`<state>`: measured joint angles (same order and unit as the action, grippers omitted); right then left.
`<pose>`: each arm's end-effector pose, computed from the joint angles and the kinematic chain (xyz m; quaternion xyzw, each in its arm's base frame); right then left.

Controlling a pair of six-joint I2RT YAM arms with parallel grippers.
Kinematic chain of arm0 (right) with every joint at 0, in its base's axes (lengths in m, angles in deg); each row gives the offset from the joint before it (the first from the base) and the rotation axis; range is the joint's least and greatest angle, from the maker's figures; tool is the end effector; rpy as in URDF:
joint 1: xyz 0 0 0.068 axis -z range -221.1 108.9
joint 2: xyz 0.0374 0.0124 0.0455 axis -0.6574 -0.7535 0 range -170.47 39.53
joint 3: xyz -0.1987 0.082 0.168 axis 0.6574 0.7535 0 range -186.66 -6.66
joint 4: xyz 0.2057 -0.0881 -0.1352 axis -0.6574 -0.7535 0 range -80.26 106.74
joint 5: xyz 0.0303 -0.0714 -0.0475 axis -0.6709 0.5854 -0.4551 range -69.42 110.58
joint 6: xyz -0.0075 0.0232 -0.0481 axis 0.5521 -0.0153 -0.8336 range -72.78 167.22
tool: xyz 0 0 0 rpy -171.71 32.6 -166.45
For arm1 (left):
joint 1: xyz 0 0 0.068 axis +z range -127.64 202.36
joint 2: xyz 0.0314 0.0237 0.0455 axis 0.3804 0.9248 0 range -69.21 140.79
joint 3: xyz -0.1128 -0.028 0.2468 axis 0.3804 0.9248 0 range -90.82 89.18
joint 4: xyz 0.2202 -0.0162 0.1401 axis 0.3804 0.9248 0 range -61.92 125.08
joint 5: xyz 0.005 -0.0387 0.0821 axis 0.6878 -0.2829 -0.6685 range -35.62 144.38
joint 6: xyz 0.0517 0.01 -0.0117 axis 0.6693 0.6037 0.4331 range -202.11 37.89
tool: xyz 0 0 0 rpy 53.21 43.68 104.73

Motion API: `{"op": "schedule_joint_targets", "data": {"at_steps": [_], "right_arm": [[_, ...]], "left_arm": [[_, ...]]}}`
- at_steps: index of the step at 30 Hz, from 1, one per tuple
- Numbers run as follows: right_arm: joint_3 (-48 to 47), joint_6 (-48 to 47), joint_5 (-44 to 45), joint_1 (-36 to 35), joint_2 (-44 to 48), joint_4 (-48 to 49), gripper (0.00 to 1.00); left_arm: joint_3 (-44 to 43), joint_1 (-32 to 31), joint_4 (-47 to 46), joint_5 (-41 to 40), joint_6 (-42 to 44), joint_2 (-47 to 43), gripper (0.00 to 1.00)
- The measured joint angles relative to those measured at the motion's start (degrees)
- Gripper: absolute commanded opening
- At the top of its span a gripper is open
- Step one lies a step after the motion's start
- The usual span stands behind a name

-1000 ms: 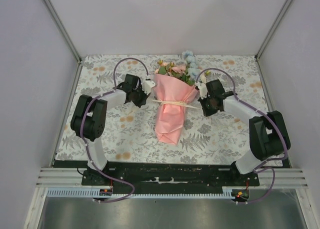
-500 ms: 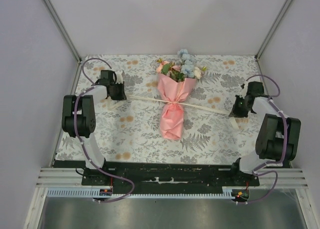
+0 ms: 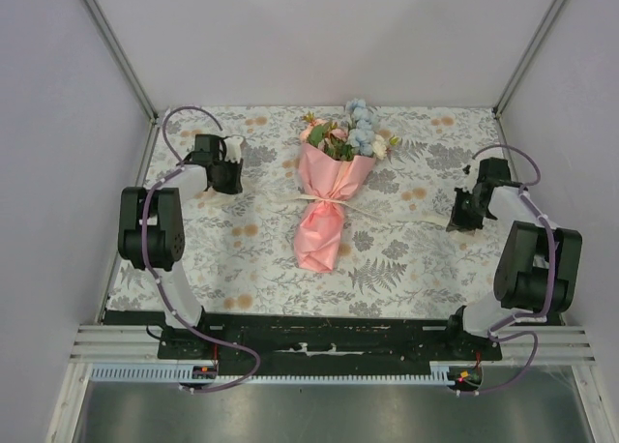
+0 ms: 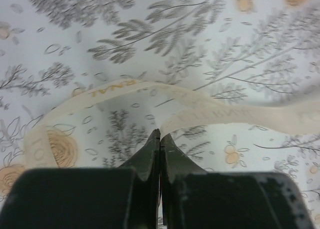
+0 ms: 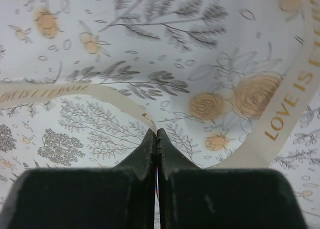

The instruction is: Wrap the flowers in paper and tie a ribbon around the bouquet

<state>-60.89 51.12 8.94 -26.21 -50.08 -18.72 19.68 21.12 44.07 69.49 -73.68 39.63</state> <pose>0.2806 -0.0671 0.1817 0.1435 0.9706 0.0837 0.1744 0.3941 -0.0178 0.1653 0.1188 0.9396 -0.1068 0.3027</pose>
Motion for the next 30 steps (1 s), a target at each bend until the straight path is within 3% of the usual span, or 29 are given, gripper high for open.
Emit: {"op": "schedule_joint_targets", "data": {"at_steps": [8, 19, 30], "right_arm": [[-3.56, -8.70, -0.55, -7.78, -0.02, 1.60, 0.00], [-5.09, -18.86, 0.44, -8.24, 0.31, 1.33, 0.00], [-7.13, -21.77, -12.72, -8.55, 6.23, -0.26, 0.00]], "left_arm": [[2.03, -7.30, -0.61, 4.13, 7.65, -4.98, 0.02], [3.13, -6.01, 0.63, 5.09, 13.81, -6.71, 0.02], [5.81, -5.90, 5.38, 12.55, 22.75, -15.74, 0.02]]}}
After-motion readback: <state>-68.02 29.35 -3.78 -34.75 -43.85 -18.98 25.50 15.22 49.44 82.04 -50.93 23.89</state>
